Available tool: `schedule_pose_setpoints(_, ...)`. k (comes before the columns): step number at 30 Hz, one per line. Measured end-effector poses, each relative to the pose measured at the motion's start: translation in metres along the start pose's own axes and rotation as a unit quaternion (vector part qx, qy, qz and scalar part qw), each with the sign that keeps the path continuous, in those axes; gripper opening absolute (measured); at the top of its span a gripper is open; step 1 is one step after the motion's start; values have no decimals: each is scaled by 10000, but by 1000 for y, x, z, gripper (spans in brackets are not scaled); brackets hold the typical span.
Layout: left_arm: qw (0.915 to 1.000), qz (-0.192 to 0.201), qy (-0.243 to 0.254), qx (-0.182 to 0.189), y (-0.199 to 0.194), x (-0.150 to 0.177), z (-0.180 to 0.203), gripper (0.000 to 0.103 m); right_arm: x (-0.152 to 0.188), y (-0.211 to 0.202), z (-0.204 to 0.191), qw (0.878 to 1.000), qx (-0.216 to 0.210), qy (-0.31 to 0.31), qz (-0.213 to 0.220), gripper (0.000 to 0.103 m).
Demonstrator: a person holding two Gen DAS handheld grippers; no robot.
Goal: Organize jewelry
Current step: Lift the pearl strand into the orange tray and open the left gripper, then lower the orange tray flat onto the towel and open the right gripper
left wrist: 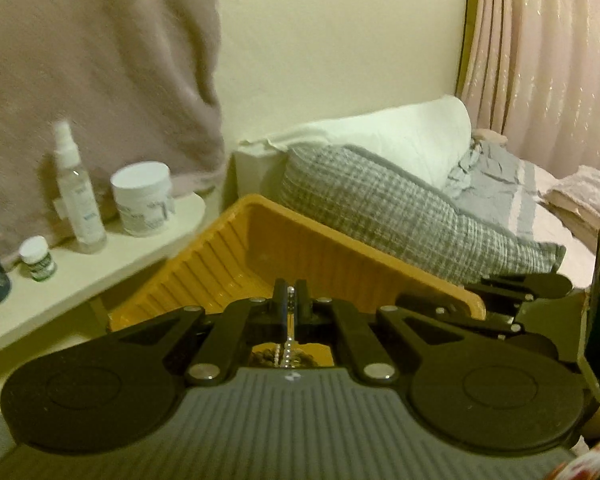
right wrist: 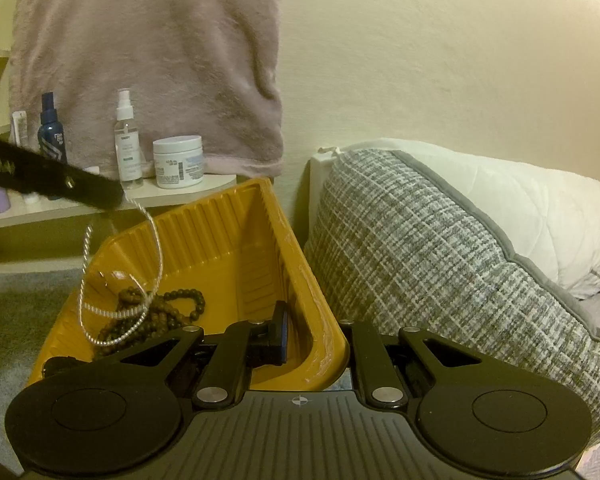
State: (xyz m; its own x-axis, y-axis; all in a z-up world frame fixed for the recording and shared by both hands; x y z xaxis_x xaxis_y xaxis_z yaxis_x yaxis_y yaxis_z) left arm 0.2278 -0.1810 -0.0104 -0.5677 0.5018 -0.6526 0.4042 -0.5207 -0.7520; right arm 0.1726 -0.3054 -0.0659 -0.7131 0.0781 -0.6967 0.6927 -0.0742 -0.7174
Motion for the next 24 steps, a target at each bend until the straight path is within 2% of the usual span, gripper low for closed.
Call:
schedule_pose_setpoints(4, 9999, -116, -16, 42, 9, 5, 3, 3, 1, 0, 1, 10000, -8, 14, -7, 12)
schedule_pose_setpoints(8, 9999, -128, -100, 59, 10, 6, 0, 10, 1, 2, 2, 10000, -14, 23, -19, 12)
schedule_pose_setpoints(15, 9993, -68, -272, -241, -1, 12, -16, 12, 2, 4, 4, 10000, -31, 43, -36, 12)
schedule_pose_setpoints(24, 9949, 6, -875, -494, -20, 40, -46, 18, 4, 10, 12, 9997, -225, 122, -60, 12)
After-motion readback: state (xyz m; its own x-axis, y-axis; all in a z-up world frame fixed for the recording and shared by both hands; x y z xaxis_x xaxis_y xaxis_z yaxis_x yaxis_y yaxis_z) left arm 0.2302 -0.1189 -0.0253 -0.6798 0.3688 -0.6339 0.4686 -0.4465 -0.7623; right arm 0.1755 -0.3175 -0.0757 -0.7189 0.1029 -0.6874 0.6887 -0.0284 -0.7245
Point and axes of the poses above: each gripper's, at about its wrist camera, not at the fingertips, and y roughly the way its jaws point, z to its right, x to its underside, the point moved 7 cm from there along y, roughly the way its jaws point, and after that the axes turned 14 degrees about -z, right-handed, at the moved point
